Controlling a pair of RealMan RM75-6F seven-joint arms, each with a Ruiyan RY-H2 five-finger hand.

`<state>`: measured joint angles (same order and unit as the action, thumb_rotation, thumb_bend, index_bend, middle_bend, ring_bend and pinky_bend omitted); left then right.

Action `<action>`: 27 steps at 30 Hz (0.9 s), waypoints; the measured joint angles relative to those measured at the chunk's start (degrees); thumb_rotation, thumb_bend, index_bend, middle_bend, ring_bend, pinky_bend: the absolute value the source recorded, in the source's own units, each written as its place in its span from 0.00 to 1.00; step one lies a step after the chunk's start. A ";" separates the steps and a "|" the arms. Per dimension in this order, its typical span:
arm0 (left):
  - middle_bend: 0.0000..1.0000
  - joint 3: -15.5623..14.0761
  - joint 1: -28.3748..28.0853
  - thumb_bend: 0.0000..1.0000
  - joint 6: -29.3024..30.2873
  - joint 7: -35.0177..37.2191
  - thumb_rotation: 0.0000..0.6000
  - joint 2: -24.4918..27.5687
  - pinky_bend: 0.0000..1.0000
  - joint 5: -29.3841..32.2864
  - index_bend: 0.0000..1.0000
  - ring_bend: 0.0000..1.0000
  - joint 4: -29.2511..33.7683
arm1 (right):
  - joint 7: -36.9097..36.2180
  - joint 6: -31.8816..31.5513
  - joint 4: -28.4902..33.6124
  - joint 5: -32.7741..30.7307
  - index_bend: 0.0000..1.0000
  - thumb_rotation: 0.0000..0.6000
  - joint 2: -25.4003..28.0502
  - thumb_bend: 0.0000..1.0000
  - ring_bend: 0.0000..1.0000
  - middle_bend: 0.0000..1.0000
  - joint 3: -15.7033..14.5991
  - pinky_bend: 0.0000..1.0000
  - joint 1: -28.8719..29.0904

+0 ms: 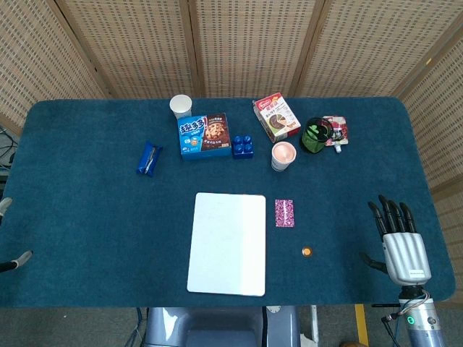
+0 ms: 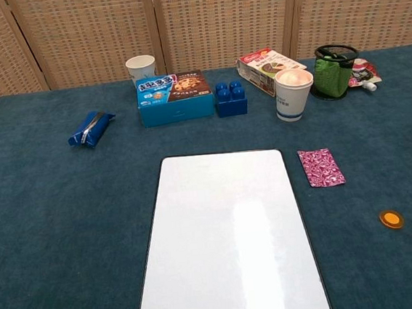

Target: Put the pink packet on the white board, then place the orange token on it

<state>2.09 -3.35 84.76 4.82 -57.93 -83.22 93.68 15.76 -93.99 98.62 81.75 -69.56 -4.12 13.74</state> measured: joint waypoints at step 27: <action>0.00 0.97 -1.79 0.00 -4.23 -2.94 1.00 -1.04 0.00 3.43 0.00 0.00 -0.07 | 7.22 33.50 0.79 -15.97 0.01 1.00 -2.73 0.13 0.00 0.00 9.84 0.00 17.64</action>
<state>3.06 -5.14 80.53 1.88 -58.97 -79.80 93.62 22.99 -60.49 99.42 65.78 -72.29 5.73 31.38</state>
